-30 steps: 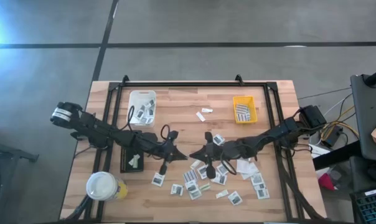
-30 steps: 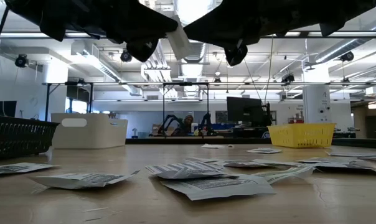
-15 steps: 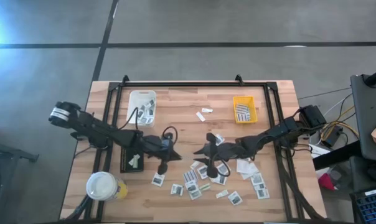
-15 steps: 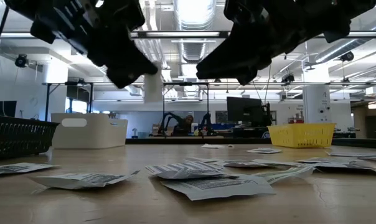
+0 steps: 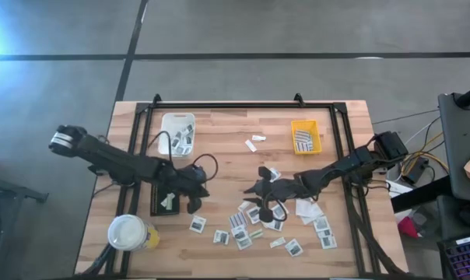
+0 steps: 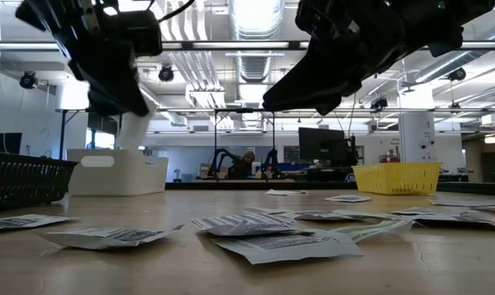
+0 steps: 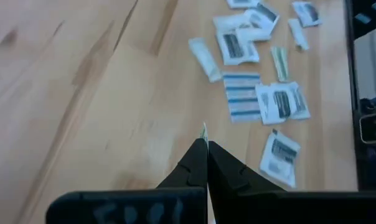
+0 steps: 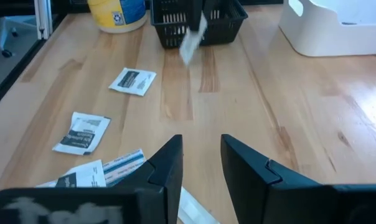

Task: Pick & Place First Aid Supplies
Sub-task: Put the green bandage pack into the black bin

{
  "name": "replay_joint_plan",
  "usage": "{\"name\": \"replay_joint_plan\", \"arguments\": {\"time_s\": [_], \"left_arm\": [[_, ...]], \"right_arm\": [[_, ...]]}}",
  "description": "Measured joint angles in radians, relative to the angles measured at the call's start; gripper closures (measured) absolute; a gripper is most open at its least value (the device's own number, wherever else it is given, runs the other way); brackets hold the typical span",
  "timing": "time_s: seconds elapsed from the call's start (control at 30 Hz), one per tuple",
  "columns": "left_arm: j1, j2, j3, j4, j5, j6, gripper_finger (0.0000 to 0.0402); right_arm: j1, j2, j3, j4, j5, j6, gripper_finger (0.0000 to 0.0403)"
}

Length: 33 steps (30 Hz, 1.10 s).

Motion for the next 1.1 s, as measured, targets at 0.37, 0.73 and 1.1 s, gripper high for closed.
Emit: {"name": "replay_joint_plan", "arguments": {"time_s": [0.37,0.73,1.1], "left_arm": [[-0.024,-0.094,0.196,-0.576,0.001,-0.150,0.0401],[-0.070,-0.105,0.191,-0.770,0.002,-0.398,0.0401],[-0.132,-0.100,0.056,-0.707,-0.004,-0.613,0.0401]], "right_arm": [[0.001,0.000,0.000,-0.008,-0.002,0.007,0.0326],[0.001,0.000,0.000,-0.022,-0.043,0.006,0.0339],[0.010,0.000,0.000,-0.031,-0.052,0.007,0.0333]]}}
